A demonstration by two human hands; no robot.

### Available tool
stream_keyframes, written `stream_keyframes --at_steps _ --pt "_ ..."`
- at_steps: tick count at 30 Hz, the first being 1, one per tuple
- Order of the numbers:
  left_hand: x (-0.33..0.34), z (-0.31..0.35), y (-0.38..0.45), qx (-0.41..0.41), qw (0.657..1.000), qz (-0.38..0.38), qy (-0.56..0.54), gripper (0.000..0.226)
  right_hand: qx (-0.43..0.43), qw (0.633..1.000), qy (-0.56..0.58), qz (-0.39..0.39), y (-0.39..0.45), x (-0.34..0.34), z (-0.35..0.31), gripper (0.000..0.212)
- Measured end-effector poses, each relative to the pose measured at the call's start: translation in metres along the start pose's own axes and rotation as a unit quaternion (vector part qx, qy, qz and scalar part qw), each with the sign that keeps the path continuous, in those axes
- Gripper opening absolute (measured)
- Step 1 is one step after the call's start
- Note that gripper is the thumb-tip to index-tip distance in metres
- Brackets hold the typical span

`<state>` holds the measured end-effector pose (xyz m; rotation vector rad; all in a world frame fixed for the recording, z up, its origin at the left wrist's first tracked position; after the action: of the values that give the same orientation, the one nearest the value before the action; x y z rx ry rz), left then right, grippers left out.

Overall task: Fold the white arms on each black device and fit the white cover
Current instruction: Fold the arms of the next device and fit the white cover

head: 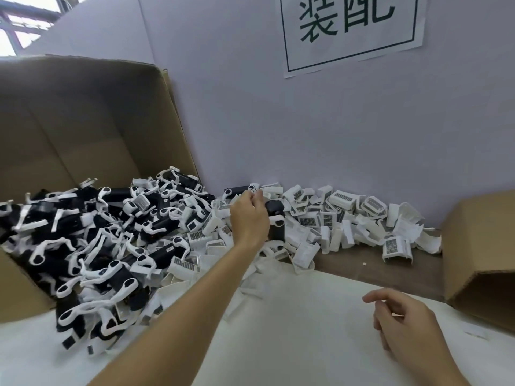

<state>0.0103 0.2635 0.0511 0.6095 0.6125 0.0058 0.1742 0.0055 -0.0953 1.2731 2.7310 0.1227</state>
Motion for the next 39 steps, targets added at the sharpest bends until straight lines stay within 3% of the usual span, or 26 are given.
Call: stream_keyframes --at_steps 6,9,15,18,21,23,26,30,32,35,39 --pt "0.008 0.025 -0.086 0.005 0.975 0.069 -0.21 0.033 0.023 0.996 0.087 0.006 0.006 -0.004 0.009 0.033" --pt "0.02 0.037 -0.141 0.051 0.963 0.11 -0.241 0.026 0.036 0.99 0.134 -0.006 0.009 0.001 0.01 0.033" --pt "0.066 0.079 -0.192 0.181 0.956 0.006 -0.232 0.014 0.1 0.94 0.325 -0.013 0.014 -0.003 0.024 0.048" --pt "0.071 0.084 -0.196 0.202 0.946 -0.044 -0.251 0.012 0.074 0.926 0.368 -0.028 0.014 -0.007 0.016 0.042" --pt "0.081 0.08 -0.195 0.171 0.934 -0.108 -0.295 0.017 -0.006 0.957 0.289 -0.012 0.011 -0.015 0.002 0.031" --pt "0.098 0.068 -0.191 0.055 0.918 -0.188 -0.346 0.027 -0.062 0.976 0.204 0.047 0.009 -0.027 -0.005 0.025" --pt "0.118 0.045 -0.191 -0.102 0.896 -0.251 -0.352 0.035 -0.124 0.985 0.109 0.048 0.002 -0.022 -0.018 0.049" --pt "0.128 0.033 -0.194 -0.208 0.841 -0.284 -0.411 0.024 -0.205 0.977 -0.022 -0.048 -0.007 0.01 -0.03 0.076" --pt "0.129 0.026 -0.195 -0.256 0.819 -0.27 -0.437 0.027 -0.212 0.972 -0.087 -0.046 -0.008 0.015 -0.029 0.077" --pt "0.128 0.026 -0.192 -0.258 0.807 -0.256 -0.466 0.047 -0.202 0.971 -0.129 -0.023 -0.006 0.013 -0.026 0.078" --pt "0.127 0.037 -0.188 -0.181 0.836 -0.275 -0.439 0.051 -0.167 0.975 -0.143 0.0 -0.003 0.009 -0.019 0.081"
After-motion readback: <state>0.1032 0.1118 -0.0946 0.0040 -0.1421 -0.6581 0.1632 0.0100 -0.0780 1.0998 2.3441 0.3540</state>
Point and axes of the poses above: each hand's wrist, its own y-axis towards the middle knuckle, its own x-axis out of the palm, z = x × y, the point moved 10 cm from there along y, towards the middle knuckle, and after that the axes turned 13 degrees about y, right-handed, at the moved point
